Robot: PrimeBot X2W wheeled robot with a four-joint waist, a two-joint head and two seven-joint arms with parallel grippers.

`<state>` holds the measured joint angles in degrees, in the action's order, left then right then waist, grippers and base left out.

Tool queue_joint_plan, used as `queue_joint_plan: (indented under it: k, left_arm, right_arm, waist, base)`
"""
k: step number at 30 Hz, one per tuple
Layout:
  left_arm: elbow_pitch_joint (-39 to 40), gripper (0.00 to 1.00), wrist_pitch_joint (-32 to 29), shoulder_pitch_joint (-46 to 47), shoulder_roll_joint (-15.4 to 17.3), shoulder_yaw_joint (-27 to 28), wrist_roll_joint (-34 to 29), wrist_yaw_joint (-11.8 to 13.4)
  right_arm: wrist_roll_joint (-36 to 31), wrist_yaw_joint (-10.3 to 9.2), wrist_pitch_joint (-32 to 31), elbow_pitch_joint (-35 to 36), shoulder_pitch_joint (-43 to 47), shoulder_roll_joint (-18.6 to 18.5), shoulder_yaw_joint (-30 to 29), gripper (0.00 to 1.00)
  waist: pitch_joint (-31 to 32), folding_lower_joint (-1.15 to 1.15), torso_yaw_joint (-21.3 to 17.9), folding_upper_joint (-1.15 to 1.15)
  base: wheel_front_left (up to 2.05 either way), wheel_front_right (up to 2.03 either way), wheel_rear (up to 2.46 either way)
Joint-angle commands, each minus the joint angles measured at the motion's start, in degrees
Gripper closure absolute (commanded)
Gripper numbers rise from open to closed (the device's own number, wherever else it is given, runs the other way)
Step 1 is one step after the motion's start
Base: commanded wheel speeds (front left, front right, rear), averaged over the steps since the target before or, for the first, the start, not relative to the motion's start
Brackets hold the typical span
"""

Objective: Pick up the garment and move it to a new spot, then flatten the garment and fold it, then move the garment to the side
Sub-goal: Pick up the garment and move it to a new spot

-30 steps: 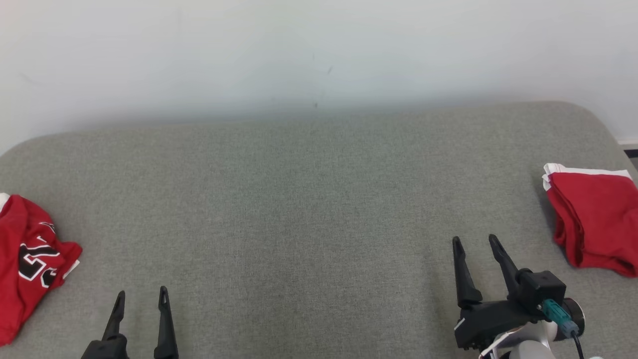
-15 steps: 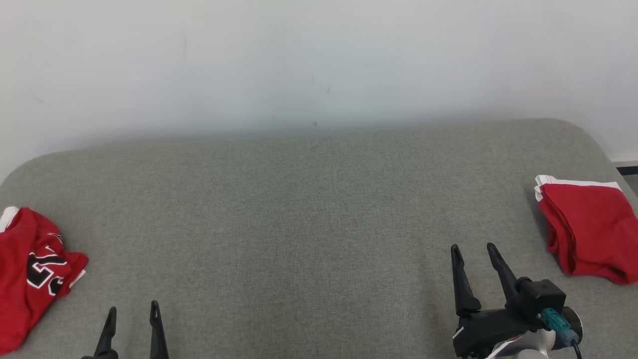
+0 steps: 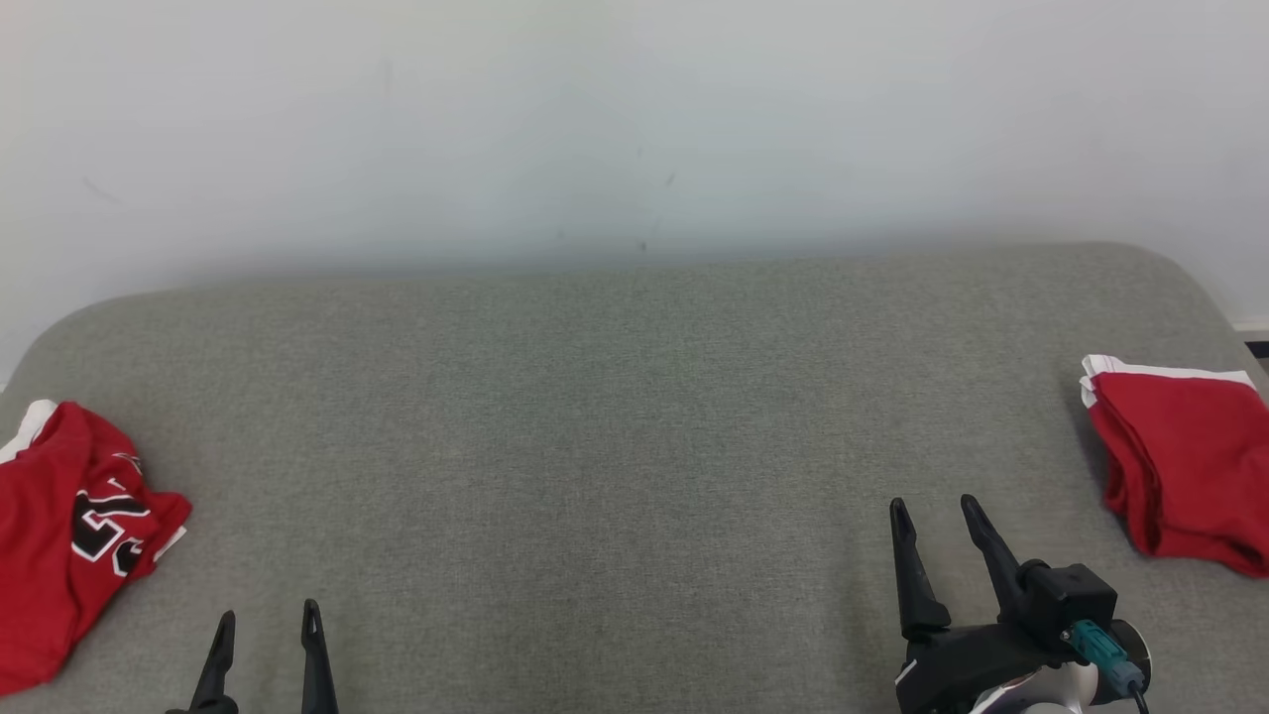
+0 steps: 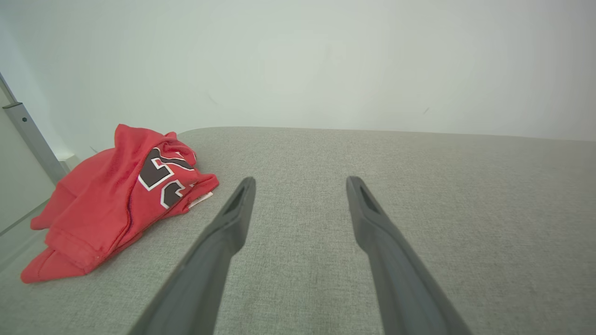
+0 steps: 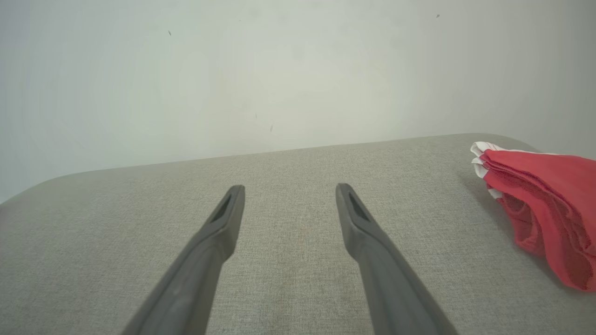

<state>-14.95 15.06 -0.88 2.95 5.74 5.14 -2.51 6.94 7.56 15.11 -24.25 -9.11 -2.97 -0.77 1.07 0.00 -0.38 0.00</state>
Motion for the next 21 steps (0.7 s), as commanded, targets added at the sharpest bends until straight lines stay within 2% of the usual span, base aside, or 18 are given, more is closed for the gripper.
queue_joint_plan:
  k: [1, 9, 21]
  left_arm:
    - [0.19, 0.00, 0.17, -0.39, -0.09, 0.05, -0.12, 0.12]
    - [-0.42, 0.00, 0.17, 0.05, -0.08, -0.15, 0.35, 0.12]
    - [-0.80, 0.00, 0.17, -1.11, -0.08, 1.06, 0.21, 0.48]
  right_arm:
    - [0.25, -0.15, 0.04, -0.11, 0.60, 0.13, 0.28, 0.00]
    - [0.95, -0.15, 0.04, -0.43, 1.01, 0.14, 2.05, 0.00]
    - [2.08, -0.15, 0.02, -0.68, 1.71, 0.12, 4.42, 0.00]
  waist:
    - [-0.13, 0.00, 0.49, 0.00]
    - [-0.64, 0.00, 5.89, 0.00]
    - [-1.64, 0.00, 19.50, 0.00]
  base:
    - [0.00, 0.00, 0.00]
    - [0.00, 0.00, 0.00]
    - [0.00, 0.00, 0.00]
